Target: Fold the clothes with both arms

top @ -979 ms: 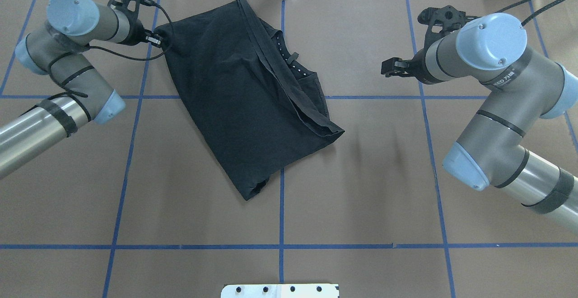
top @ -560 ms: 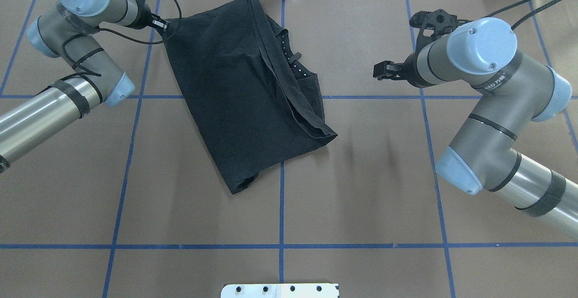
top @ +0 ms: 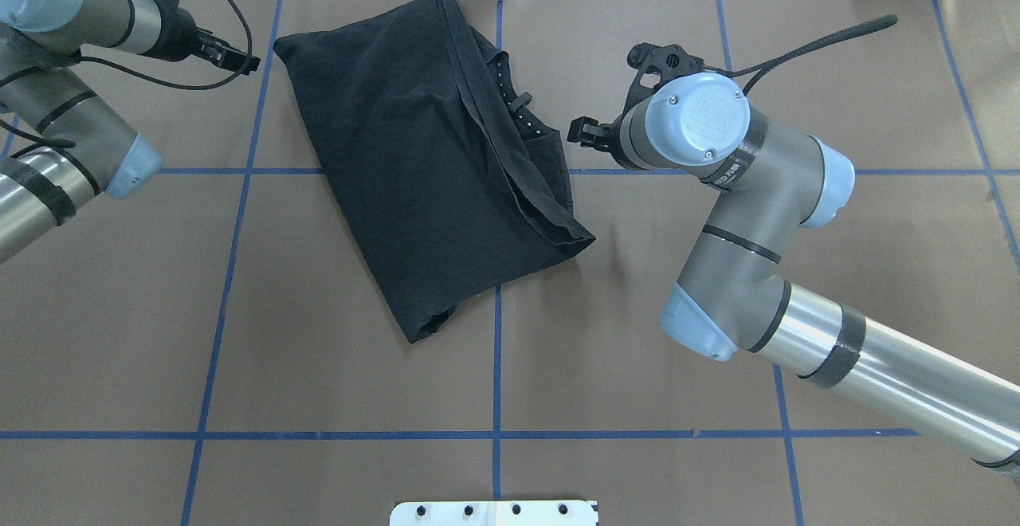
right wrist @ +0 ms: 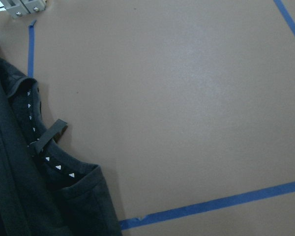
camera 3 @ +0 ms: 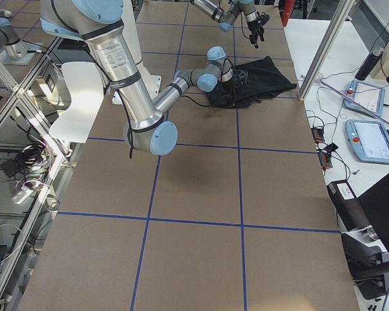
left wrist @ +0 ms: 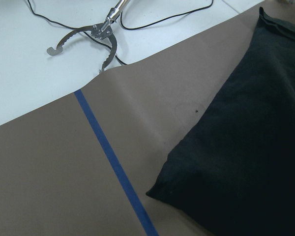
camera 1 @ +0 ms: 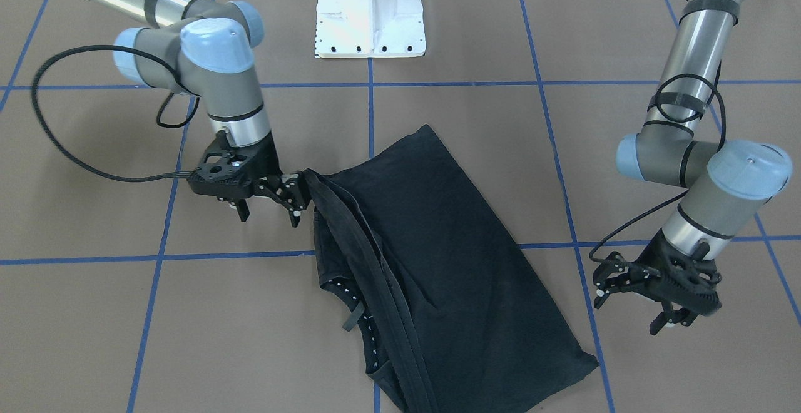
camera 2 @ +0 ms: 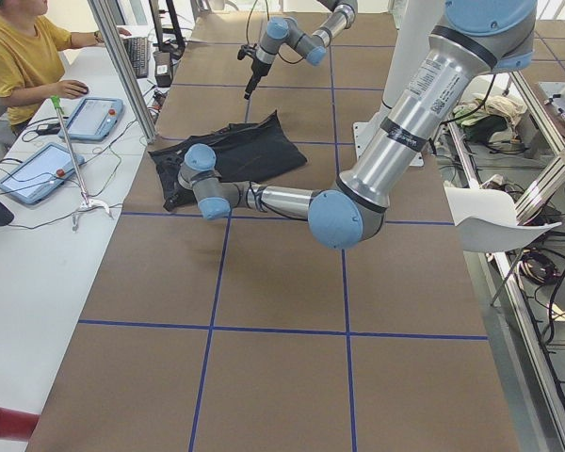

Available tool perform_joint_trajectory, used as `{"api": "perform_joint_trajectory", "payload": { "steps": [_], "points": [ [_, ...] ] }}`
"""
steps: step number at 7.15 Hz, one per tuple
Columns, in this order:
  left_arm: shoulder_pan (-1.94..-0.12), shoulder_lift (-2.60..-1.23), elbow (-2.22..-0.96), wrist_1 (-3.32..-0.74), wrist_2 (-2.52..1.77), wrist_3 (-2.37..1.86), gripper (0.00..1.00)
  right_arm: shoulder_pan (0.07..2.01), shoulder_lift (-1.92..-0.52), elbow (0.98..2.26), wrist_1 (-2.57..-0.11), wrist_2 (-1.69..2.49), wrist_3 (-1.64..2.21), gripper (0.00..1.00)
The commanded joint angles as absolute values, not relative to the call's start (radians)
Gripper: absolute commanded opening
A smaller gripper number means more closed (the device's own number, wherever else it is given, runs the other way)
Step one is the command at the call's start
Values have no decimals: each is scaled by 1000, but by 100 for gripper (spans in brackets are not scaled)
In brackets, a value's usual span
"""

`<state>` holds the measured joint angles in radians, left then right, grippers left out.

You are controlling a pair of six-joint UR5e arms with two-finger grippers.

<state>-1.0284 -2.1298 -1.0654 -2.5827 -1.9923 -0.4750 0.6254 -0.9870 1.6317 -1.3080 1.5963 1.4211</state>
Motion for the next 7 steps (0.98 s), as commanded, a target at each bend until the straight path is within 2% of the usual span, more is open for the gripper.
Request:
{"api": "perform_joint_trajectory", "payload": {
  "steps": [1, 3, 5, 7],
  "points": [
    [-1029, -2089, -1088, -2588, -1997, -482, 100, 557, -963, 1530, -1149, 1490, 1578, 90],
    [-1032, -2085, -1086, -2588, -1997, -485, 100, 528, -908, 1416, -1098, 1473, 1601, 86],
    [-1029, -2072, -1085, -2588, -1996, -486, 100, 502, -910, 1404, -1101, 1445, 1598, 78],
    [-1029, -2072, -1081, -2588, -1996, -486, 100, 488, -919, 1402, -1107, 1440, 1589, 76]
  ]
}}
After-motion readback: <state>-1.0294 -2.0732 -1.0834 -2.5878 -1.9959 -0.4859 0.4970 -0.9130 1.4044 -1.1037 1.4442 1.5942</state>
